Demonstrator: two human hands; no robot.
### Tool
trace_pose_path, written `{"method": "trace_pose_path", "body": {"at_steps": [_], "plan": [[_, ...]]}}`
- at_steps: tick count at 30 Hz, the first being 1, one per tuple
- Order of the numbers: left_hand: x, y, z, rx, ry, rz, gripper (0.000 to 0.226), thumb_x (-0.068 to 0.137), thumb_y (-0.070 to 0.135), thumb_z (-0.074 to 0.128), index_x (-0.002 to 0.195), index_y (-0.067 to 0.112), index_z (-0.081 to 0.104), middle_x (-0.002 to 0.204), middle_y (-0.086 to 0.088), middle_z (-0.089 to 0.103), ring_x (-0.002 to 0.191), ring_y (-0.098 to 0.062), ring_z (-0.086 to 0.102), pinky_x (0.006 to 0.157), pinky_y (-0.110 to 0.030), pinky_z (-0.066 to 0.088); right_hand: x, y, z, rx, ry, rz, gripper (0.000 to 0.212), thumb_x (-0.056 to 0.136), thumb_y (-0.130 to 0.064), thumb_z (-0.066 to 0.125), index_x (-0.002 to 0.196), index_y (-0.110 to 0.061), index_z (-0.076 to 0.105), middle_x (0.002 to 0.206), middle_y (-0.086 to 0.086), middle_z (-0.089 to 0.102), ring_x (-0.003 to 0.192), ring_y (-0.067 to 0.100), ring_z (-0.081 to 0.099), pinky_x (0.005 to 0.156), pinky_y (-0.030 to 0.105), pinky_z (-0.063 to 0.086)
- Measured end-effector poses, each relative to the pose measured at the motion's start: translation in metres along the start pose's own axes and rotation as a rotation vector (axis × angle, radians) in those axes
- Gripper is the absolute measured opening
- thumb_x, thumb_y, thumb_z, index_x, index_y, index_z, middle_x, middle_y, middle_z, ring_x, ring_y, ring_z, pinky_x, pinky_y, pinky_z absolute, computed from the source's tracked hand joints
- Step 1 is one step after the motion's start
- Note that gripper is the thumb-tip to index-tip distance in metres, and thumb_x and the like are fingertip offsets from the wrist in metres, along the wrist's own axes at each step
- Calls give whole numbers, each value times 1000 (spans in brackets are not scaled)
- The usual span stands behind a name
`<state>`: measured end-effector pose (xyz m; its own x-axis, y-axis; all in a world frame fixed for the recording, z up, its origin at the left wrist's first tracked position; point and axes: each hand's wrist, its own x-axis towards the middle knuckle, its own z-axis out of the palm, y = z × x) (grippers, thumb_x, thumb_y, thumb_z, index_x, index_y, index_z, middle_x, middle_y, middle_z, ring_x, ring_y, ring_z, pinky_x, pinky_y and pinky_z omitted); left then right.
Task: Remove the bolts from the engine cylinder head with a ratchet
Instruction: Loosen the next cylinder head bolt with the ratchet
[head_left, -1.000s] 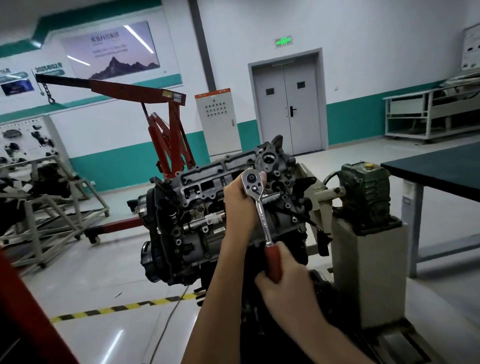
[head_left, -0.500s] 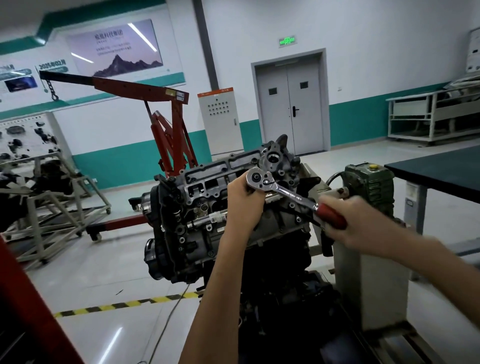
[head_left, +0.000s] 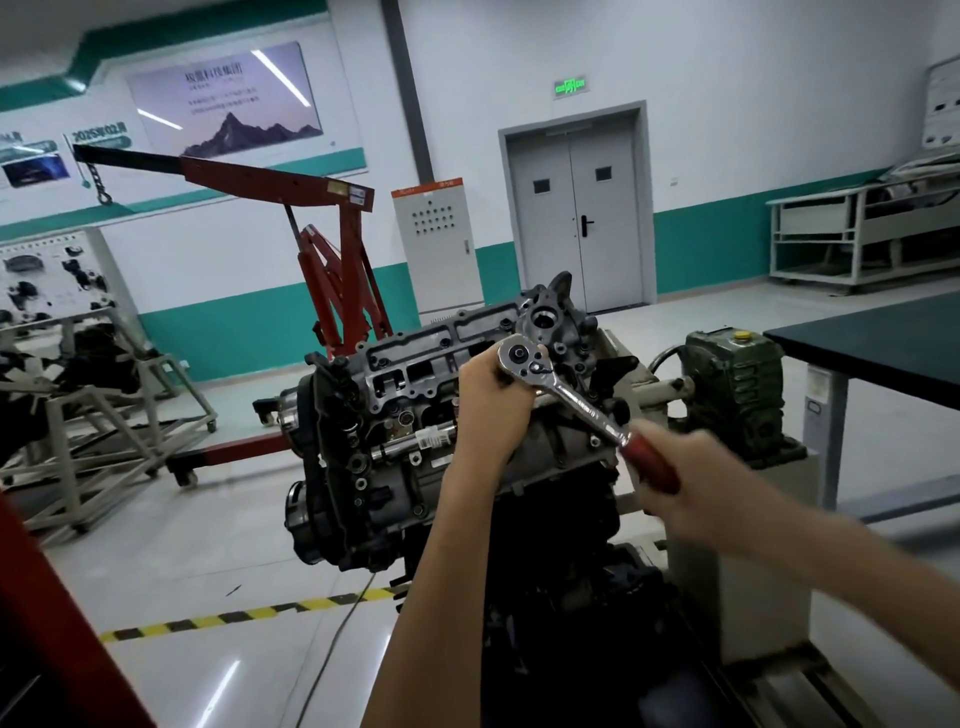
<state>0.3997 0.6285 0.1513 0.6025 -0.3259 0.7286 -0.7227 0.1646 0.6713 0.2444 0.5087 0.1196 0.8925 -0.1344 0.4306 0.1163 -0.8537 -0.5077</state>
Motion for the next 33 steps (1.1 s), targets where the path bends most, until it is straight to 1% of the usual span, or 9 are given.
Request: {"method": "trace_pose_path", "body": {"at_steps": [3, 5, 8, 10, 14, 22, 25, 28, 33], "plan": [[0, 1, 2, 7, 6, -15, 29, 88, -3, 57, 61, 9, 59, 46, 16, 41, 48, -1, 30, 51, -20, 28, 22, 15, -41, -184, -38, -102, 27, 78, -3, 65, 103, -8, 57, 63, -7, 54, 57, 0, 57, 55, 9, 44], [-1, 1, 4, -1, 29, -3, 39, 88, -3, 58, 58, 23, 59, 46, 18, 43, 47, 0, 31, 50, -17, 28, 22, 20, -34, -160, -18, -79, 28, 78, -4, 65, 104, -8, 56, 68, -6, 55, 54, 5, 57, 54, 12, 47], [-3, -2, 6, -9, 50, 18, 51, 88, 0, 59, 53, 36, 53, 49, 18, 45, 52, 0, 34, 53, -19, 31, -5, 5, 21, 102, 148, 53, 26, 74, -2, 67, 91, -17, 54, 61, 0, 52, 46, 6, 50, 48, 23, 47], [-4, -2, 8, -23, 81, 27, 47, 90, 5, 61, 54, 34, 52, 52, 17, 45, 56, -2, 36, 57, -23, 34, -17, -25, 66, 315, 294, 119, 29, 71, 0, 65, 80, -24, 51, 52, -5, 47, 40, 2, 46, 40, 12, 36], [-4, -2, 7, -12, 73, 38, 50, 92, 10, 62, 53, 36, 43, 51, 16, 34, 58, -7, 27, 56, -28, 27, -10, -69, 116, 672, 302, 177, 25, 75, -2, 59, 87, -21, 49, 57, -3, 51, 43, 3, 50, 43, 11, 38], [0, 2, 1, 32, 17, 13, 43, 86, -3, 59, 53, 20, 45, 47, 16, 40, 50, -1, 29, 51, -19, 28, 11, 12, -25, -80, -51, -73, 35, 77, 0, 63, 82, -31, 50, 63, -3, 55, 50, 8, 55, 50, 18, 48], [-4, 3, -2, 9, 28, -17, 27, 87, -3, 58, 62, 6, 59, 52, 14, 42, 51, -4, 31, 52, -21, 30, 29, 19, -41, -194, 1, -135, 22, 77, -2, 64, 96, -13, 58, 61, -2, 55, 53, 4, 56, 54, 14, 48], [-5, 3, -1, 12, 42, -8, 45, 89, -1, 59, 55, 26, 46, 48, 16, 43, 54, -4, 37, 55, -26, 37, 7, 12, 0, -1, 81, -27, 25, 76, -5, 67, 90, -20, 52, 63, 3, 54, 45, 10, 52, 49, 24, 50], [-7, 3, 2, -36, 64, 16, 46, 92, 11, 62, 57, 28, 39, 51, 17, 38, 56, -3, 33, 57, -19, 33, -13, -53, 99, 469, 244, 166, 32, 76, -3, 63, 96, -21, 46, 57, 1, 49, 39, 5, 48, 40, 14, 39]]}}
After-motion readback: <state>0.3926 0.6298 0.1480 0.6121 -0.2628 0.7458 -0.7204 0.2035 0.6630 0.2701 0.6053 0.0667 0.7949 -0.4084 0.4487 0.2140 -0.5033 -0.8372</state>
